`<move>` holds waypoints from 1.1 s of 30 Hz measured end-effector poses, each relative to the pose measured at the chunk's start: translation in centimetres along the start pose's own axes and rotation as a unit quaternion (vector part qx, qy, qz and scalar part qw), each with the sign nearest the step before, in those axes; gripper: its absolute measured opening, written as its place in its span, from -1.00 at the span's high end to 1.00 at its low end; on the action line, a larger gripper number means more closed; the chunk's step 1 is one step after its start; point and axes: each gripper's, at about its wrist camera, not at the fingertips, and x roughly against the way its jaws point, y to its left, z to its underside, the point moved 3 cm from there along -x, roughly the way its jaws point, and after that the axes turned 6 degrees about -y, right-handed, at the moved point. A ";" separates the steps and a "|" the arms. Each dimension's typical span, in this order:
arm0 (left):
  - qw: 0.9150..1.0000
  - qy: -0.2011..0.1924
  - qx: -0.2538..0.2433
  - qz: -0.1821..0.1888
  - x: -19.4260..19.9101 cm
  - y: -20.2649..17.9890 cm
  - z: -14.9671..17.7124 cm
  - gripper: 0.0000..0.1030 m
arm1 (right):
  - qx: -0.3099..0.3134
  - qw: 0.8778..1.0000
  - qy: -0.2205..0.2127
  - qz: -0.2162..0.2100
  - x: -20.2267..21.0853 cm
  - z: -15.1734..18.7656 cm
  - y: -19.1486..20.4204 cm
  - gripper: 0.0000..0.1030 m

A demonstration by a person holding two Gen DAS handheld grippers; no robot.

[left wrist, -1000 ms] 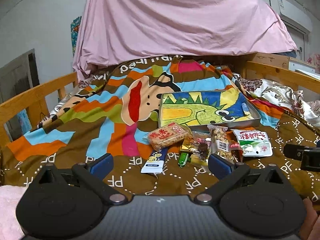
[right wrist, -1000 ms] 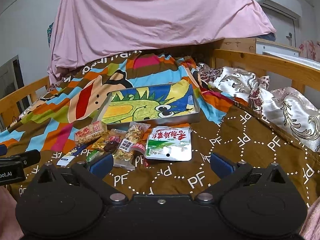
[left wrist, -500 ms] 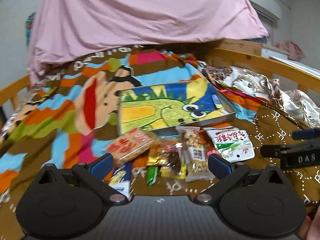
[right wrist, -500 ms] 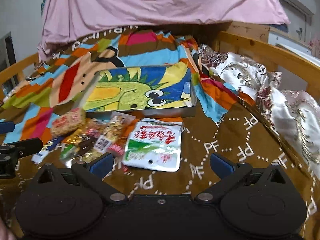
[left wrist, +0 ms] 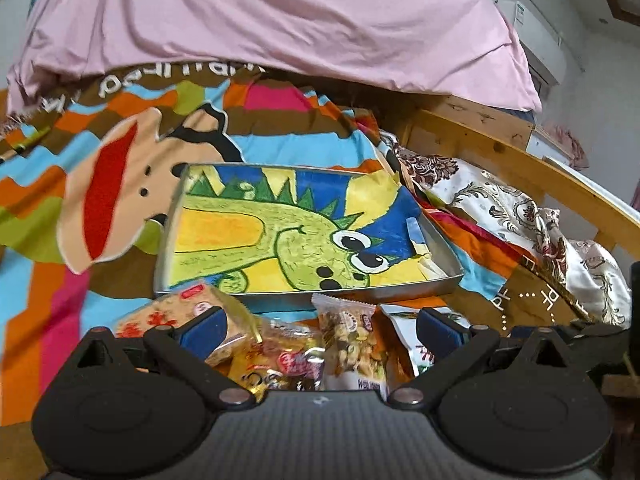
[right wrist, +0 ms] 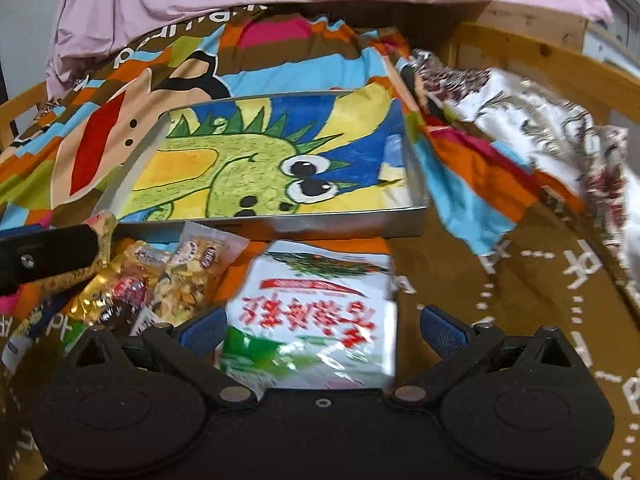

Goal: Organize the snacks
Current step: 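Grasp the clear nut bag with the left gripper while the right grasps the white-green pouch, then lift the nut bag with the left gripper while the right lifts the white-green pouch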

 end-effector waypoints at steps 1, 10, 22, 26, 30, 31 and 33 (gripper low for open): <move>1.000 0.002 0.001 0.001 -0.4 0.1 0.0 -0.99 | 0.002 1.000 -0.001 0.001 -0.4 0.0 0.2 -0.99; 1.000 0.019 0.003 0.002 -2.0 0.4 0.5 -0.99 | -0.003 1.000 0.005 0.017 -1.6 0.3 -0.3 -0.91; 0.996 0.049 -0.071 0.030 -3.5 -2.3 1.9 -0.98 | 0.003 0.998 0.054 0.034 0.7 0.5 -3.9 -0.89; 0.995 0.048 -0.077 0.045 -4.5 -2.9 1.8 -0.89 | -0.006 0.997 0.066 0.046 0.3 1.0 -4.6 -0.89; 0.993 0.060 -0.086 0.047 -6.1 -3.4 1.9 -0.77 | -0.014 0.997 0.057 0.044 0.1 1.0 -4.6 -0.89; 0.993 0.064 -0.085 0.048 -6.4 -3.5 2.0 -0.74 | -0.015 0.997 0.054 0.043 0.0 0.9 -4.5 -0.90; 0.993 0.070 -0.082 0.052 -6.7 -3.5 2.3 -0.72 | -0.016 0.997 0.054 0.045 -0.5 0.9 -4.5 -0.90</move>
